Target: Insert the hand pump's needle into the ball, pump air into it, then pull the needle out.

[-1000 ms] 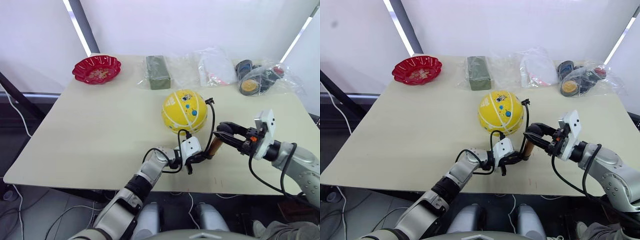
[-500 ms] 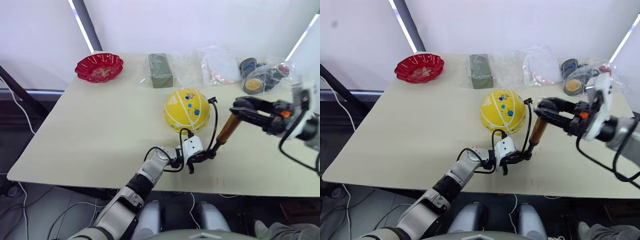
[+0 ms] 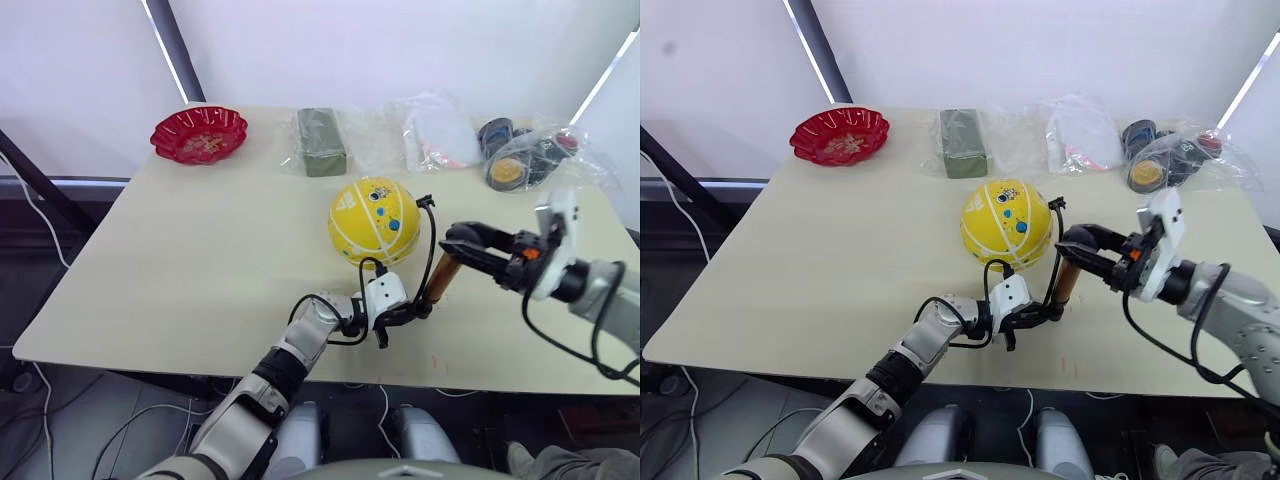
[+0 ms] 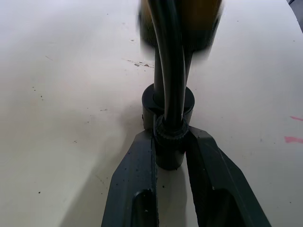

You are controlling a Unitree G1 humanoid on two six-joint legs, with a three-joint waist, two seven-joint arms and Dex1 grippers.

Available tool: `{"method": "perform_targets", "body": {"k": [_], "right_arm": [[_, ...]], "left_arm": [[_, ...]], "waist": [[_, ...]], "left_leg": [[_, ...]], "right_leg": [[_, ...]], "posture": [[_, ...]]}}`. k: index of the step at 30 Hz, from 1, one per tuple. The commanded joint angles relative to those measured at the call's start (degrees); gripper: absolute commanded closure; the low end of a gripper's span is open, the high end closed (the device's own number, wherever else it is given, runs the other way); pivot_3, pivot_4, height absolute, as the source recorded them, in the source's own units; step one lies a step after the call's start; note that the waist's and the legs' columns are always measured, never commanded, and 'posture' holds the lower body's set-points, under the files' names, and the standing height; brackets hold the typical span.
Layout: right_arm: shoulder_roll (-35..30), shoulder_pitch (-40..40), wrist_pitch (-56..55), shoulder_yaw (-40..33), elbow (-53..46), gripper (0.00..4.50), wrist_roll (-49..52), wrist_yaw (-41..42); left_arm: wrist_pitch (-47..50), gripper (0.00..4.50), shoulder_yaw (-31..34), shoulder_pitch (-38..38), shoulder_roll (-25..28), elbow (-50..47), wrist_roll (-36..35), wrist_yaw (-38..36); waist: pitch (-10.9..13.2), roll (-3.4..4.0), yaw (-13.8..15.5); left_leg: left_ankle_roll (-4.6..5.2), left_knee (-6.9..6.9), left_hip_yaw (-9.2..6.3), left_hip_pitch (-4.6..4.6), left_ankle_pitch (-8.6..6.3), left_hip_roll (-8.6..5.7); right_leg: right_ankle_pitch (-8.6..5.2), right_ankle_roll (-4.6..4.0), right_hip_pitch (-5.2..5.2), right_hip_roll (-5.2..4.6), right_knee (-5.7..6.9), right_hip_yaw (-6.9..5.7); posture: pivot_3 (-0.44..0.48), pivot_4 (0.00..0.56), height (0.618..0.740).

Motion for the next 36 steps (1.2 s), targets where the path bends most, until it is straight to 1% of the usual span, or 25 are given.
{"method": "perform_targets", "body": {"k": [1,4,8,10,12,14,16,19,21,23,24,26,28,30,33,34,36], "right_arm": [[3.02,5.31,-4.13,5.75,5.14,2.53,-8.26,3.67],[3.79,4.23,-4.77,2.45,3.00,2.53,-7.16,3.91],[1.69,0.31,-2.48,-3.81,-1.46,2.53,-2.56,2.65],[-1.15,-3.17,0.23,-9.05,-3.39,2.53,2.92,1.42],[-4.60,-6.46,2.93,-13.79,-4.25,2.53,8.29,0.36],[-8.25,-8.71,5.67,-17.73,-4.21,2.53,12.22,-0.62],[-11.53,-10.37,7.98,-20.58,-4.06,2.53,15.35,-1.44],[-14.03,-12.24,10.61,-22.78,-3.43,2.53,20.97,-3.90],[-14.31,-10.99,11.54,-21.21,-4.09,2.53,20.19,-3.91],[-12.29,-8.40,11.26,-18.00,-4.37,2.53,17.61,-4.31],[-10.44,-6.33,10.34,-15.10,-4.33,2.53,14.79,-4.22],[-7.27,-2.23,8.17,-9.85,-3.80,2.53,9.45,-2.86],[-5.94,0.95,5.32,-5.31,-2.22,2.53,2.71,-1.69],[-5.38,2.19,3.45,-3.22,-1.37,2.53,-0.86,-0.52],[-2.14,3.82,-0.72,3.82,2.16,2.53,-7.95,0.67],[-1.40,4.14,-1.77,5.00,3.14,2.53,-9.55,1.24],[-0.56,4.16,-2.82,4.90,3.86,2.53,-10.47,2.09]], "left_arm": [[2.80,4.14,-0.79,2.19,1.15,2.99,1.66,0.00],[2.90,4.14,-0.69,2.27,1.35,2.78,1.64,0.01],[3.00,4.14,-0.61,2.41,1.52,2.52,1.66,-0.05],[3.01,4.14,-0.60,2.43,1.60,2.48,1.64,-0.17],[2.99,4.14,-0.68,2.38,1.67,2.48,1.59,-0.33],[2.85,4.14,-0.74,2.29,1.74,2.65,1.53,-0.55],[2.66,4.14,-0.70,2.14,1.76,3.00,1.51,-0.77],[2.48,4.14,-0.66,1.94,1.70,3.36,1.51,-0.91],[2.32,4.14,-0.60,1.69,1.56,3.81,1.50,-0.97],[2.29,4.14,-0.59,1.51,1.36,4.06,1.49,-0.95],[2.29,4.14,-0.62,1.48,1.31,4.01,1.51,-0.91],[2.36,4.14,-0.65,1.47,1.29,3.80,1.56,-0.83],[2.49,4.14,-0.62,1.58,1.36,3.52,1.54,-0.79],[2.60,4.14,-0.62,1.58,1.38,3.37,1.54,-0.75],[3.10,4.14,-0.42,2.02,1.57,2.55,1.44,-0.46],[3.24,4.14,-0.38,2.13,1.60,2.33,1.42,-0.39],[3.38,4.14,-0.36,2.22,1.67,2.09,1.40,-0.35]], "waist": [[-0.03,-0.01,-0.02],[-0.07,0.06,-0.21],[0.04,0.23,-0.21],[0.17,0.42,-0.11],[0.38,0.77,0.02],[0.45,0.62,0.09],[0.53,0.64,0.11],[0.53,0.65,0.08],[0.54,0.63,0.11],[0.50,0.58,0.11],[0.47,0.54,0.11],[0.20,0.17,0.09],[0.09,0.11,0.00],[0.04,0.19,-0.10],[-0.02,0.06,-0.11],[-0.03,0.07,-0.08],[-0.11,0.20,-0.10]], "left_leg": [[0.00,-0.01,-0.01,0.15,0.00,0.02],[0.00,-0.08,0.07,0.60,-0.01,0.05],[0.00,-0.06,0.02,0.64,-0.01,0.13],[0.00,-0.06,0.03,0.56,-0.01,0.12],[0.00,-0.06,0.10,0.34,-0.01,0.05],[0.00,-0.08,0.14,0.27,-0.01,-0.01],[0.00,-0.09,0.08,0.23,-0.01,0.01],[0.00,0.01,0.04,-0.11,-0.01,-0.02],[0.01,0.04,0.03,-0.23,0.00,-0.03],[0.01,0.04,0.01,-0.25,0.00,-0.03],[0.01,0.04,0.01,-0.25,0.00,-0.04],[0.01,0.04,-0.02,-0.21,0.00,-0.02],[0.01,0.04,-0.04,-0.13,0.00,0.01],[0.01,0.04,0.09,0.00,0.00,0.01],[0.01,-0.03,0.13,0.46,-0.01,0.05],[0.01,-0.04,0.10,0.53,-0.01,0.09],[0.01,-0.04,0.09,0.54,-0.01,0.10]], "right_leg": [[-0.01,-0.01,0.14,0.04,0.00,-0.01],[-0.02,-0.01,0.47,0.05,0.00,0.09],[-0.01,-0.02,0.50,-0.08,0.00,0.07],[0.00,-0.05,0.44,-0.15,0.00,0.07],[0.02,-0.04,0.24,-0.24,0.02,0.13],[0.01,-0.02,0.17,-0.28,0.00,0.15],[0.01,-0.03,0.17,-0.26,-0.02,0.09],[0.02,-0.01,-0.07,-0.33,-0.02,0.03],[0.03,0.00,-0.16,-0.35,0.00,0.03],[0.02,0.00,-0.16,-0.34,-0.01,-0.01],[0.02,0.00,-0.15,-0.32,-0.01,-0.01],[0.04,0.02,-0.13,-0.03,0.00,-0.02],[0.02,0.00,-0.06,0.03,0.00,-0.03],[0.02,0.00,-0.01,0.01,0.03,0.09],[0.00,-0.01,0.35,0.03,0.02,0.14],[-0.01,-0.03,0.39,0.06,0.03,0.11],[-0.01,-0.04,0.39,0.07,0.03,0.11]], "posture": [[0.000,0.150,0.740],[0.000,0.150,0.740],[0.000,0.150,0.740],[0.000,0.150,0.740],[0.000,0.150,0.740],[0.000,0.150,0.740],[0.000,0.150,0.740],[0.000,0.150,0.740],[0.000,0.150,0.740],[0.000,0.150,0.740],[0.000,0.150,0.740],[0.000,0.150,0.740],[0.000,0.150,0.740],[0.000,0.150,0.740],[0.000,0.150,0.740],[0.000,0.150,0.740],[0.000,0.150,0.740]]}}
